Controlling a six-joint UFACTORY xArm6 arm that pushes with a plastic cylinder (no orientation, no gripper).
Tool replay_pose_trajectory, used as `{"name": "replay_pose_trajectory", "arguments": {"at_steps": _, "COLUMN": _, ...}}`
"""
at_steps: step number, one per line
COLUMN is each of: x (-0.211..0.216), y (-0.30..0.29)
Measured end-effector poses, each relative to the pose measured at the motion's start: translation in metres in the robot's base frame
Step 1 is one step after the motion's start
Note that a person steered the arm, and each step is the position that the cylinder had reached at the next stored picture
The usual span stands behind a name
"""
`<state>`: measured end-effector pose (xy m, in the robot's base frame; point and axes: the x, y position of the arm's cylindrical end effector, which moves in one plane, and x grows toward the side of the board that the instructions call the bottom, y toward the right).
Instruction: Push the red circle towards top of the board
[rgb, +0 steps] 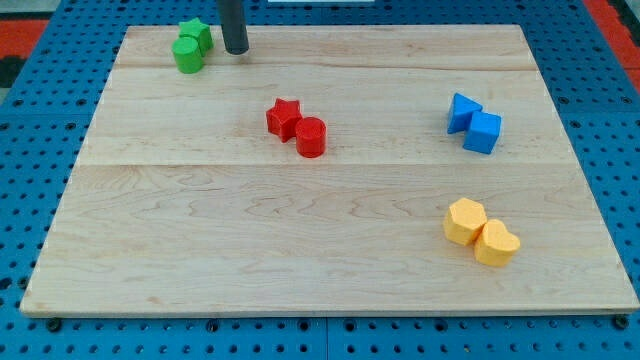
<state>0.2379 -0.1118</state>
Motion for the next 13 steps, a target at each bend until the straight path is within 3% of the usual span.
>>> {"name": "replay_pose_trajectory", "arguments": {"at_steps": 1, "x": 0.005, "y": 0.015}}
{"name": "replay_pose_trajectory", "arguments": {"at_steps": 2, "x": 0.044, "y": 0.018}}
{"name": "replay_pose_trajectory", "arguments": {"at_steps": 3, "x": 0.061, "y": -0.052}}
{"name": "replay_pose_trajectory", "arguments": {"at_steps": 5, "x": 0.187, "y": -0.020}}
{"name": "replay_pose_trajectory", "arguments": {"at_steps": 6, "x": 0.208, "y": -0.043}}
{"name": "replay_pose_trajectory", "arguments": {"at_steps": 7, "x": 0.225, "y": -0.057}}
{"name": "replay_pose_trajectory", "arguments": {"at_steps": 12, "x": 0.225, "y": -0.061}}
{"name": "replay_pose_trajectory", "arguments": {"at_steps": 13, "x": 0.225, "y": -0.035}}
